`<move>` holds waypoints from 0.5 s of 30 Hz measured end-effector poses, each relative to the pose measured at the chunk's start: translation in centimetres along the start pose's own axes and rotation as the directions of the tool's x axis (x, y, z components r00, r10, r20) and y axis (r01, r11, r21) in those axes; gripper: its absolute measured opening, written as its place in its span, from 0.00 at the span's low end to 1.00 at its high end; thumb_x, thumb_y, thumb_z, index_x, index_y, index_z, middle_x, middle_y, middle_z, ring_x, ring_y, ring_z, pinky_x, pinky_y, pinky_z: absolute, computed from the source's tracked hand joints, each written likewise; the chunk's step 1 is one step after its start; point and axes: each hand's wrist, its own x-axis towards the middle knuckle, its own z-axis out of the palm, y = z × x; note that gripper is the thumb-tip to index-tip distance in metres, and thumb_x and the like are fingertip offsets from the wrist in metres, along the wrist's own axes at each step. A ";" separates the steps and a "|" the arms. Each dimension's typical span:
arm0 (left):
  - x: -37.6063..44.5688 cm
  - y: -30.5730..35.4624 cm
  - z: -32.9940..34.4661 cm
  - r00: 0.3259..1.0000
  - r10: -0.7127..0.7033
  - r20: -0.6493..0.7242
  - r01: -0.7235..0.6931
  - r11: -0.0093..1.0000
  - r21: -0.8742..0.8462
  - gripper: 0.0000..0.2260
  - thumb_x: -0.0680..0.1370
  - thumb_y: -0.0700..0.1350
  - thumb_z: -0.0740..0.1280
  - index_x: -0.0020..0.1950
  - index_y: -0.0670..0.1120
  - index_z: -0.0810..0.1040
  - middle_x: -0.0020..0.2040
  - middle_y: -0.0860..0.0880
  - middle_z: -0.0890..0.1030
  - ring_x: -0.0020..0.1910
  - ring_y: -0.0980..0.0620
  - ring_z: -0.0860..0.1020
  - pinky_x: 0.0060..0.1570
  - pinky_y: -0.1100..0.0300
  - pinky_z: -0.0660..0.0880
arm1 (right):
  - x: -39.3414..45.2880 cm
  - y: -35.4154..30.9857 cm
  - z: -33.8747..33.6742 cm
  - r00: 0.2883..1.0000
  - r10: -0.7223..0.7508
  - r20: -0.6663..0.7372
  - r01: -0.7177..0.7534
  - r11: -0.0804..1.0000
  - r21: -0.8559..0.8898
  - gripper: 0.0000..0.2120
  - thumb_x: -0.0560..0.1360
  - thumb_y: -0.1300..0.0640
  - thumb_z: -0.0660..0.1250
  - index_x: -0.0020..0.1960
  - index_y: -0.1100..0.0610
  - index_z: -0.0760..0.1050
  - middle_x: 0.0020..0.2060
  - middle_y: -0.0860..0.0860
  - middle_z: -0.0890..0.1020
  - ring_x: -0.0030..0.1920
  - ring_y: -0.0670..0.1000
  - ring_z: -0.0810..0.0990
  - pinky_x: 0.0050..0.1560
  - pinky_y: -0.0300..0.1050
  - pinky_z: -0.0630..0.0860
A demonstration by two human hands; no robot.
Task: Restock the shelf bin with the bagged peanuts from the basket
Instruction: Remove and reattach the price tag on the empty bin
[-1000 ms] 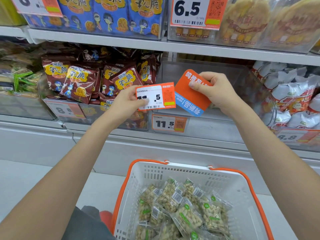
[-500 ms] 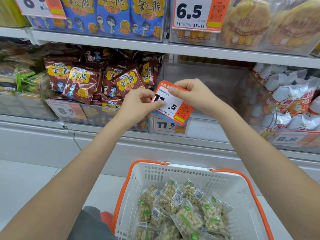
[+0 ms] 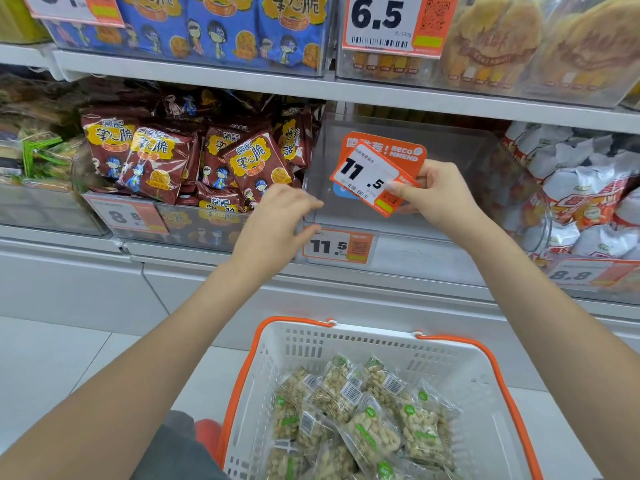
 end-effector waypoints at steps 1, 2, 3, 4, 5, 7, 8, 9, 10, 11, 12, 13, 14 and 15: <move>-0.5 -0.2 0.8 0.989 0.144 0.032 -0.147 0.983 0.114 0.14 0.72 0.39 0.72 0.57 0.39 0.80 0.54 0.43 0.82 0.54 0.41 0.78 0.57 0.53 0.72 | -0.3 0.3 -0.2 1.000 0.005 -0.016 -0.004 1.000 0.024 0.09 0.74 0.64 0.69 0.53 0.56 0.77 0.46 0.52 0.83 0.38 0.42 0.84 0.39 0.40 0.82; -1.0 -0.4 1.6 0.968 0.242 0.061 -0.249 0.951 0.184 0.15 0.71 0.37 0.71 0.58 0.37 0.80 0.56 0.41 0.81 0.55 0.40 0.78 0.57 0.50 0.73 | -0.6 0.5 -0.3 1.000 0.004 -0.027 -0.003 0.999 0.047 0.09 0.74 0.65 0.69 0.53 0.57 0.77 0.45 0.51 0.83 0.37 0.41 0.84 0.38 0.38 0.81; -1.5 -0.3 2.2 0.953 0.290 0.089 -0.303 0.929 0.212 0.17 0.71 0.34 0.70 0.60 0.36 0.78 0.58 0.39 0.80 0.57 0.40 0.78 0.58 0.49 0.74 | -0.8 0.6 -0.4 0.999 0.003 -0.037 0.000 0.998 0.063 0.09 0.74 0.65 0.69 0.53 0.57 0.77 0.44 0.50 0.83 0.37 0.41 0.84 0.37 0.38 0.81; -2.0 -0.1 2.7 0.946 0.306 0.108 -0.323 0.921 0.217 0.19 0.71 0.32 0.69 0.62 0.35 0.76 0.61 0.39 0.78 0.60 0.40 0.77 0.60 0.48 0.74 | -0.9 0.8 -0.4 0.999 0.002 -0.050 0.002 0.997 0.073 0.09 0.74 0.64 0.69 0.54 0.57 0.77 0.44 0.50 0.83 0.38 0.42 0.84 0.37 0.39 0.82; -2.4 0.1 2.8 0.941 0.319 0.110 -0.336 0.916 0.220 0.21 0.72 0.30 0.67 0.64 0.34 0.74 0.64 0.38 0.76 0.62 0.40 0.75 0.62 0.49 0.73 | -1.1 0.8 -0.4 0.998 0.000 -0.060 0.005 0.996 0.084 0.09 0.74 0.64 0.69 0.54 0.58 0.77 0.44 0.50 0.83 0.38 0.42 0.84 0.38 0.40 0.82; -3.3 0.1 2.9 0.925 0.355 0.140 -0.379 0.891 0.248 0.21 0.74 0.29 0.59 0.67 0.34 0.71 0.67 0.38 0.73 0.66 0.40 0.72 0.65 0.50 0.70 | -1.3 0.8 -0.2 0.998 0.001 -0.066 0.006 0.994 0.108 0.09 0.74 0.64 0.69 0.54 0.58 0.77 0.44 0.51 0.83 0.38 0.43 0.84 0.37 0.40 0.82; -3.6 0.1 2.9 0.915 0.365 0.171 -0.401 0.873 0.278 0.21 0.75 0.31 0.56 0.67 0.35 0.71 0.68 0.37 0.72 0.67 0.40 0.71 0.66 0.49 0.69 | -1.4 0.8 0.0 0.998 -0.001 -0.063 0.009 0.994 0.113 0.09 0.74 0.64 0.69 0.54 0.58 0.77 0.44 0.51 0.83 0.39 0.43 0.84 0.37 0.39 0.81; -3.8 0.1 3.0 0.908 0.367 0.203 -0.415 0.858 0.302 0.21 0.75 0.32 0.54 0.67 0.35 0.72 0.68 0.36 0.72 0.67 0.39 0.71 0.66 0.48 0.68 | -1.5 0.7 0.2 0.998 -0.005 -0.056 0.011 0.994 0.110 0.09 0.74 0.64 0.69 0.53 0.58 0.77 0.45 0.51 0.83 0.39 0.43 0.84 0.37 0.38 0.81; -3.9 0.2 3.0 0.904 0.363 0.226 -0.421 0.851 0.315 0.20 0.76 0.33 0.54 0.66 0.35 0.73 0.68 0.35 0.71 0.67 0.38 0.71 0.67 0.46 0.68 | -1.7 0.7 0.4 0.999 -0.010 -0.046 0.015 0.995 0.103 0.09 0.74 0.64 0.69 0.53 0.58 0.77 0.45 0.51 0.83 0.39 0.43 0.84 0.37 0.37 0.80; -4.0 0.1 3.2 0.901 0.360 0.241 -0.424 0.847 0.320 0.20 0.76 0.33 0.54 0.66 0.36 0.73 0.68 0.34 0.70 0.68 0.37 0.70 0.67 0.45 0.66 | -1.8 0.7 0.5 0.999 -0.012 -0.036 0.015 0.995 0.097 0.08 0.74 0.64 0.69 0.53 0.57 0.77 0.45 0.50 0.83 0.40 0.42 0.84 0.37 0.36 0.80; -4.2 0.1 3.3 0.899 0.362 0.248 -0.429 0.843 0.323 0.20 0.75 0.33 0.55 0.66 0.36 0.73 0.69 0.34 0.69 0.69 0.37 0.69 0.68 0.45 0.65 | -1.9 0.7 0.7 1.000 -0.012 -0.026 0.014 0.995 0.095 0.08 0.75 0.63 0.69 0.53 0.56 0.77 0.45 0.49 0.83 0.40 0.42 0.84 0.37 0.35 0.79; -4.3 0.0 3.4 0.895 0.370 0.249 -0.437 0.838 0.326 0.21 0.75 0.32 0.57 0.68 0.36 0.71 0.70 0.34 0.67 0.70 0.37 0.67 0.69 0.45 0.63 | -2.1 0.6 0.8 1.000 -0.009 -0.019 0.010 0.995 0.096 0.08 0.75 0.63 0.69 0.53 0.55 0.77 0.44 0.47 0.83 0.41 0.42 0.84 0.37 0.35 0.79; -4.4 -0.1 3.4 0.891 0.382 0.244 -0.446 0.834 0.324 0.23 0.74 0.31 0.59 0.70 0.37 0.69 0.71 0.35 0.66 0.71 0.38 0.65 0.70 0.46 0.61 | -2.1 0.7 0.8 1.000 -0.004 -0.014 0.005 0.995 0.101 0.08 0.75 0.62 0.69 0.52 0.54 0.77 0.44 0.47 0.83 0.41 0.42 0.84 0.37 0.35 0.79; -4.5 -0.2 3.4 0.893 0.384 0.237 -0.444 0.839 0.314 0.26 0.72 0.30 0.60 0.71 0.38 0.67 0.72 0.36 0.64 0.71 0.38 0.64 0.70 0.46 0.61 | -2.2 0.7 0.9 1.000 0.002 -0.011 0.000 0.995 0.104 0.08 0.75 0.62 0.69 0.52 0.54 0.77 0.44 0.47 0.83 0.42 0.42 0.84 0.37 0.35 0.79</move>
